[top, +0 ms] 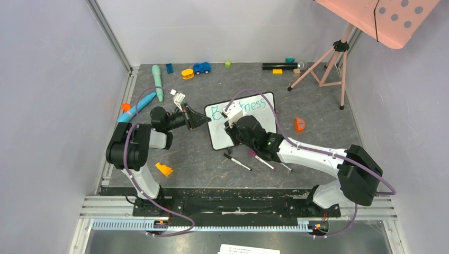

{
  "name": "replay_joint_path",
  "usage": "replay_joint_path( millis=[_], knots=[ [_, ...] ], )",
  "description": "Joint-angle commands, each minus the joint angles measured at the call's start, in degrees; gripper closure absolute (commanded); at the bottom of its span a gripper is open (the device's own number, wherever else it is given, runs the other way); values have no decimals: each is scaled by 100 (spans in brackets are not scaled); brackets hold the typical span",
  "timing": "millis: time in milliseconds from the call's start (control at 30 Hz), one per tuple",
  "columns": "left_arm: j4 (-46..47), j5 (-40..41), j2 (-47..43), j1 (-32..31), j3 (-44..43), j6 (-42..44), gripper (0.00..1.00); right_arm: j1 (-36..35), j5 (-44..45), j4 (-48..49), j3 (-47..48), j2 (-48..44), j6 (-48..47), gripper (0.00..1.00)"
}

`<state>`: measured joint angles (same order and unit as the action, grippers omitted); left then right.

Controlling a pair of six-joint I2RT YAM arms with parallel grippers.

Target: Write a sentence on the whiteboard

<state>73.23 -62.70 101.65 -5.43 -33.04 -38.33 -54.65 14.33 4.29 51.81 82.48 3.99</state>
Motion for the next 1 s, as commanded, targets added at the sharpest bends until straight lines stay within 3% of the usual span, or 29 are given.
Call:
replay_joint_path(
  millis=[0, 967],
  knots=[
    [381, -15, 38, 49, 12, 184, 98, -36, 109, 276, 283, 85, -104, 100],
    [308, 0, 26, 51, 2, 219, 98, -28, 465, 145, 382, 315, -114, 100]
  ],
)
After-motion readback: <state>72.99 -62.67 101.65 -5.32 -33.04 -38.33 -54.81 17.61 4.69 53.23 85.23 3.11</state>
